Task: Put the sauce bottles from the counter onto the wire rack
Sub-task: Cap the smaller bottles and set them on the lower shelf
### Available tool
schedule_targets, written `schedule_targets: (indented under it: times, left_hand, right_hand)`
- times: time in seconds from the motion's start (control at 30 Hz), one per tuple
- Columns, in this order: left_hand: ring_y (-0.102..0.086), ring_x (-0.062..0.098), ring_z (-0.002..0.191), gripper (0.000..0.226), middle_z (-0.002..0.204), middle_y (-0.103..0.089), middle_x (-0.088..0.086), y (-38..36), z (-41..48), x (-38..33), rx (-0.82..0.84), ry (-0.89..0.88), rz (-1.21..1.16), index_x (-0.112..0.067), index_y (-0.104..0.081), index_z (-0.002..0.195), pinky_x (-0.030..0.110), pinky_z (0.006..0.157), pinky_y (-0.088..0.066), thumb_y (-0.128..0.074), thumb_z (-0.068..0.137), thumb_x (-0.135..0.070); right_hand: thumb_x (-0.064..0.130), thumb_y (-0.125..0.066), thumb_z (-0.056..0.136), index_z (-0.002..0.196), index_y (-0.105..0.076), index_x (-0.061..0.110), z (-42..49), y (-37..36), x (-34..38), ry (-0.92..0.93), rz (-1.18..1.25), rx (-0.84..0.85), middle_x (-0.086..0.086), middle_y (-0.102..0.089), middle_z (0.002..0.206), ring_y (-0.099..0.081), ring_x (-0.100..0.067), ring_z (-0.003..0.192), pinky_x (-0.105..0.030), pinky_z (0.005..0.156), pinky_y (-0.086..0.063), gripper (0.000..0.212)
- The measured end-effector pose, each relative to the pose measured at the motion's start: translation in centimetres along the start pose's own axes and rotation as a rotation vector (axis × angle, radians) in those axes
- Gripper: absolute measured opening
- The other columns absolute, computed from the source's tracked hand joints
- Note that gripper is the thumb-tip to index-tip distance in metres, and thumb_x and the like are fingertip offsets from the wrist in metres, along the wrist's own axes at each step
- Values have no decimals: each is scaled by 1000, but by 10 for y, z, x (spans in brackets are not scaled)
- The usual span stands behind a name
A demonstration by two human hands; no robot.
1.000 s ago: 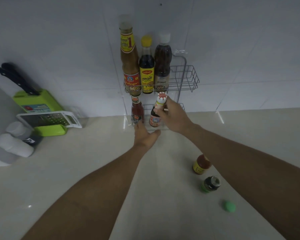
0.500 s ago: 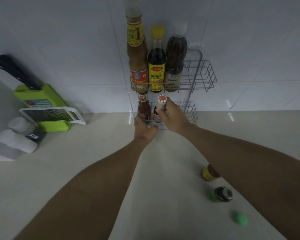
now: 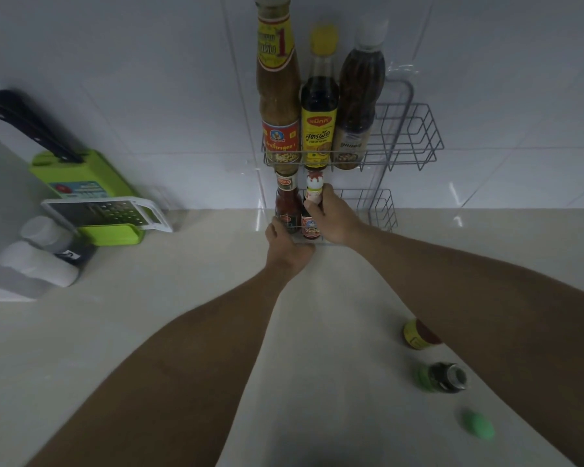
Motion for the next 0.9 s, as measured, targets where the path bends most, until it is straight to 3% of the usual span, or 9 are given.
schedule_targets:
  times: [0.13,0.23,0.33,0.4,0.5,0.63,0.7,0.8,0.9]
  left_hand:
    - [-36,29,142,96,162,-14,9,-1,-4,0,6,-10,-11,-12,-11,159,29,100,-38,-68,82,-12]
    - [-43,34,135,94,158,-16,9,-3,-12,1,-31,1,22,-8,-15,156,41,106,-46,-69,80,-15]
    - [-52,37,117,85,142,-25,9,-10,-28,3,-97,60,94,-8,-22,148,49,98,-52,-71,79,-20]
    - [-51,37,120,82,138,-28,9,-18,-36,5,-78,72,120,-8,-24,146,51,98,-51,-70,80,-25]
    - [-48,30,129,78,146,-32,7,-38,-51,3,42,9,116,-9,-31,150,38,96,-49,-69,83,-24]
    - [-48,21,129,70,149,-38,6,-75,-77,-11,259,-95,66,-14,-37,149,24,85,-44,-69,87,-14]
    - [-42,19,136,76,154,-35,4,-95,-93,-18,406,-125,121,-18,-32,154,26,88,-44,-69,87,-15]
    - [-32,21,148,90,163,-30,0,-120,-116,-27,619,-167,215,-25,-22,159,37,108,-44,-73,85,-18]
    - [-41,22,142,86,159,-39,1,-142,-134,-28,696,-243,311,-27,-30,156,37,109,-42,-77,84,-23]
  right_hand:
    - [27,-47,104,136,-38,5,-3,2,2,-19,5,25,-18,-58,126,-56,-33,114,-30,81,-37,41]
    - [26,-49,103,145,-33,6,-12,8,2,-25,-12,44,-16,-52,140,-51,-32,126,-26,88,-35,49]
    - [30,-51,102,149,-30,4,-25,20,2,-17,-55,10,-16,-44,150,-44,-31,135,-30,99,-37,58]
    - [32,-51,102,152,-27,4,-37,34,1,-6,-94,-6,-16,-38,154,-38,-30,141,-33,109,-32,62]
    - [36,-51,102,151,-32,8,-62,59,-1,30,-162,-26,-12,-41,153,-40,-27,139,-32,109,-32,59]
    - [45,-50,100,141,-48,11,-98,94,-14,17,-291,-44,-9,-55,140,-53,-25,125,-28,97,-37,53]
    - [52,-50,98,133,-56,13,-120,108,-25,6,-373,-29,-7,-60,131,-56,-24,120,-28,94,-40,53]
    - [65,-48,92,127,-61,19,-159,122,-37,-36,-474,-11,0,-61,121,-55,-18,109,-32,92,-43,59]
    - [77,-44,85,120,-64,24,-195,127,-46,-75,-577,30,3,-61,110,-53,-15,98,-35,89,-46,67]
Point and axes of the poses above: each hand's wrist, its own z-axis towards the middle knuckle, its own y-axis out of the back of the hand, x = y × z, the point moved 2 cm from there along z, towards the middle knuckle
